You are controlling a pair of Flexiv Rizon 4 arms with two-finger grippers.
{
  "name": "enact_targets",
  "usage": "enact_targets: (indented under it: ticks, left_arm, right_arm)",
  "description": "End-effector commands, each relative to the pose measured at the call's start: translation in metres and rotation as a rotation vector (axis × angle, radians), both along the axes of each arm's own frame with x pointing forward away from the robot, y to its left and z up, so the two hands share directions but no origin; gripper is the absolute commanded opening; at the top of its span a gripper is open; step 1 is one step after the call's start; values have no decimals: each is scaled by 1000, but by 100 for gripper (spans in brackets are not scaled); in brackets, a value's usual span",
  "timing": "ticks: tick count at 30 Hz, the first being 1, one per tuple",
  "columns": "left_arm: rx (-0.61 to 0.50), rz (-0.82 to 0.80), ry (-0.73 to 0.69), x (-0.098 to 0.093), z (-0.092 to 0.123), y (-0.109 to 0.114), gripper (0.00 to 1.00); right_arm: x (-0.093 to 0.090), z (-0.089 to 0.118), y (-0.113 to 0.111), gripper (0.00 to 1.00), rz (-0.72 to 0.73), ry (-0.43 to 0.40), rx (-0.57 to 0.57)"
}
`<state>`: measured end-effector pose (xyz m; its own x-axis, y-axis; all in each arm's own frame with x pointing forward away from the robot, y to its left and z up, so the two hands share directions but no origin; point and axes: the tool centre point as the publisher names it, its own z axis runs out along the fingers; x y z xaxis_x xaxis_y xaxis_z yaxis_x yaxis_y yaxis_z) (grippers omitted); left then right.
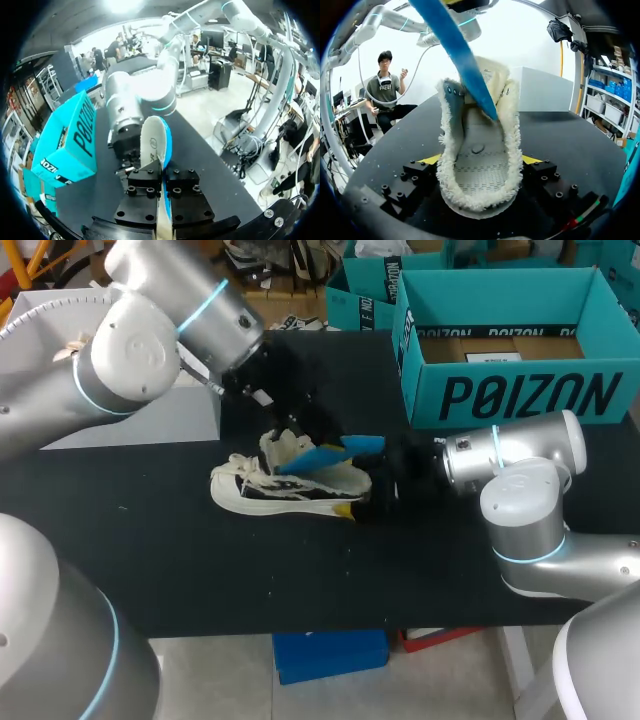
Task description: Take the shoe out of the shoebox, open the shoe tongue, remove and reinsert the insole, then place the shoe into the shoebox
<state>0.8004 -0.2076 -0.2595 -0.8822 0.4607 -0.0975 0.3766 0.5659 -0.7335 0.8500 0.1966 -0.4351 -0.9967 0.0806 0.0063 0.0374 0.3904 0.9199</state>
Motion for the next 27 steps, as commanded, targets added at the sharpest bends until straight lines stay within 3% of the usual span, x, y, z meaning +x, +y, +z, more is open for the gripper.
enact_targets:
  ticks: [1,13,27]
  left_arm:
    - [-64,-30,30,-3,18,7,0]
    - [-274,-208,187,-32,50,-7,0]
    - [-406,-191,273,-45,68,-2,0]
  right_arm:
    - [0,-3,1,0,-1,0,0]
    - [0,-3,1,0,-1,0,0]
    - [0,-3,1,0,-1,0,0]
